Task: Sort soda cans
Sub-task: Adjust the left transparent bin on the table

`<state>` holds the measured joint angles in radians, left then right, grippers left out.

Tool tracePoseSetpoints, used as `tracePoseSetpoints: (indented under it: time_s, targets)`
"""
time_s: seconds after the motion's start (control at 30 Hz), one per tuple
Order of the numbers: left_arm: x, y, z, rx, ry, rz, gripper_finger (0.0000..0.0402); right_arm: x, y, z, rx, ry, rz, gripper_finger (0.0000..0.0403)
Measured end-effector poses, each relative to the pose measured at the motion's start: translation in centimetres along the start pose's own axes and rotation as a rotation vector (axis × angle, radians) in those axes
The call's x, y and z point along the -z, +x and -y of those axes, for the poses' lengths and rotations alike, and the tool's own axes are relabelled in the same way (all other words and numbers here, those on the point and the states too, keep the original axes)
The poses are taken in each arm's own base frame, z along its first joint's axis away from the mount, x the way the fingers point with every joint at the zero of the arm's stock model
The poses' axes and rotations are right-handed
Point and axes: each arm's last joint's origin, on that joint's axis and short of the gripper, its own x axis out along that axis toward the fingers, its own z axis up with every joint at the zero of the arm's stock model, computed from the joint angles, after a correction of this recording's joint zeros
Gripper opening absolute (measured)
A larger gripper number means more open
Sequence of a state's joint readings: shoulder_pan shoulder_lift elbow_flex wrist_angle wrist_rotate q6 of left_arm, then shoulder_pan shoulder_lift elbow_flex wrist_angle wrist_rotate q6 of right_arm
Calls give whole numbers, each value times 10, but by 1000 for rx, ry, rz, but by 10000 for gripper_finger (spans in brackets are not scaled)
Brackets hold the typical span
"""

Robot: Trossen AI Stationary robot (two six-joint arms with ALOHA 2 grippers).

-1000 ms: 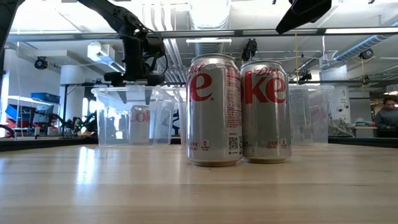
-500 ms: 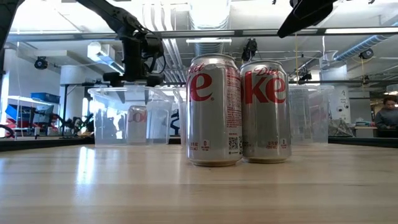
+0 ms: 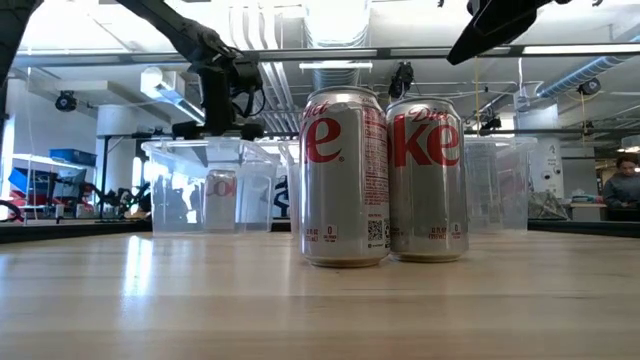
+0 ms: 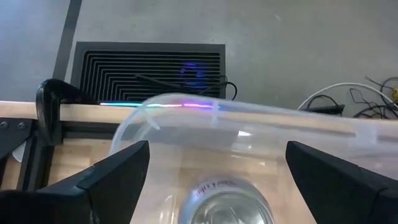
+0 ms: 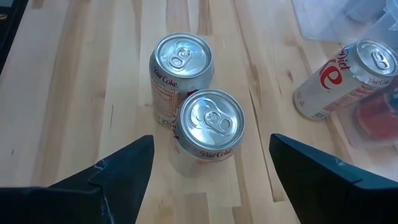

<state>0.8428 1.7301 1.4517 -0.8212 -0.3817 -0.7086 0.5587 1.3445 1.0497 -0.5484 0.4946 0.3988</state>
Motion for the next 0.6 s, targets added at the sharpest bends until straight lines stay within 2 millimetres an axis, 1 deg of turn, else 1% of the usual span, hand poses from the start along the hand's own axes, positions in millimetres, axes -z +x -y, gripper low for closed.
tracePoseSetpoints:
  time_s: [0.13,0.37,0.5,0.6]
  targets:
    - [-2,6,-1,-5,-14,5,361,2,1,0,2,1,-5,312]
    - [-7,7,-4,3,-70,17,361,5,3,0,5,7,-9,305]
    - [-7,7,-4,5,-48,14,361,5,3,0,12,6,-5,316]
    - [-8,4,-4,12,-26,0,361,4,3,2,64,-3,18,328]
